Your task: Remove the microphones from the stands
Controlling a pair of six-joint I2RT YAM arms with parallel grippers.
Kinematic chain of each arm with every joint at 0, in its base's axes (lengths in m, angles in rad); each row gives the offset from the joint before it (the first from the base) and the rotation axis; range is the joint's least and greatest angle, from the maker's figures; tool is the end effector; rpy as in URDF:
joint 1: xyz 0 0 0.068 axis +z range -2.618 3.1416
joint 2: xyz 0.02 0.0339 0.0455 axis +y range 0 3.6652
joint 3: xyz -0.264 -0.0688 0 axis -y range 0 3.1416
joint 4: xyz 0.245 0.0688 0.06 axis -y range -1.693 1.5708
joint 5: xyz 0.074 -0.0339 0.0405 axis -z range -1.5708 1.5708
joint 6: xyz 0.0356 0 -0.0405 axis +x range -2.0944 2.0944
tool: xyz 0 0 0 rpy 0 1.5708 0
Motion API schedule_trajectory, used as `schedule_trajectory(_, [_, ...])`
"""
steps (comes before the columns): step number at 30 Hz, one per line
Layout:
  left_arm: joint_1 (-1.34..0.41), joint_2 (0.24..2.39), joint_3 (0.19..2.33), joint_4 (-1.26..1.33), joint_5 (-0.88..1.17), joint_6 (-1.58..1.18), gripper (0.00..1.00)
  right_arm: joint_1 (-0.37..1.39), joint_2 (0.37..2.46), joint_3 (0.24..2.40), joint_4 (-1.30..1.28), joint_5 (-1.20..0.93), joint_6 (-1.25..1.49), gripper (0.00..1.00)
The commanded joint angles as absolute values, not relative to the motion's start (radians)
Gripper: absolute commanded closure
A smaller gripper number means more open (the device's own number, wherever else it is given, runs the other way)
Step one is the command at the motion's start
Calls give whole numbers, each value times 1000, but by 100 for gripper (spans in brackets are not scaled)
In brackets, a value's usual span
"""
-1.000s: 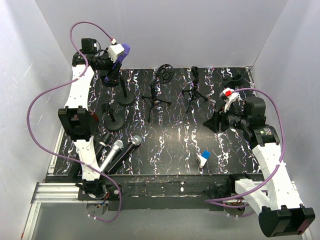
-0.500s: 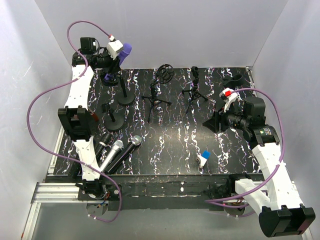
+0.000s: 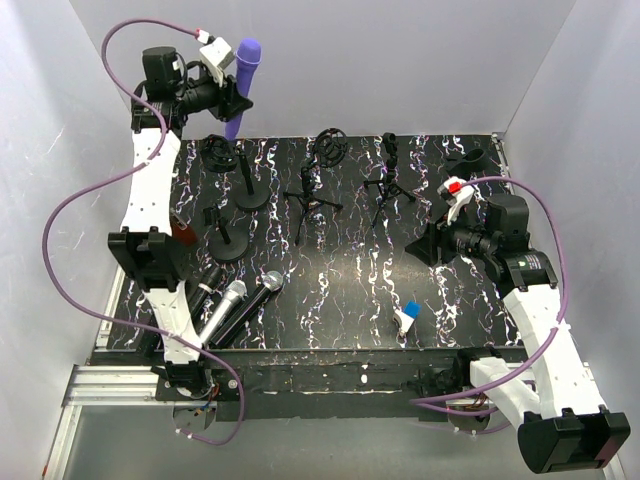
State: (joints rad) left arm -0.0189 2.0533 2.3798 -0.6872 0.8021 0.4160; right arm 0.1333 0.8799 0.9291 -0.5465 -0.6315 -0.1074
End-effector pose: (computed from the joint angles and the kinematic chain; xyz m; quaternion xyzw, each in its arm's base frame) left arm 0.4471 -0.0340 0.4479 0.3802 0.6915 -0.2115 0.5767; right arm 0.1794 0.0453 0.3399 -0.2557 0.7919 0.2731 0.4826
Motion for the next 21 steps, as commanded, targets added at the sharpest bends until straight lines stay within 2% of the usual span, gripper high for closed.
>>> schedule_trajectory(1, [-46, 1878, 2229, -707, 919, 345, 100, 138, 868, 905, -508, -629, -103, 44])
schedule_trajectory(8, [-133, 1639, 1927, -1024, 1026, 477, 100, 137, 862, 887, -512, -632, -98, 44])
schedule_trajectory(14, [-170, 1435, 1547, -1117, 1103, 454, 100, 138, 888, 891, -473, -652, -69, 44])
schedule_trajectory(21, [-311, 1298, 1252, -1175, 915, 688, 100, 144, 930, 910, -475, -660, -38, 48])
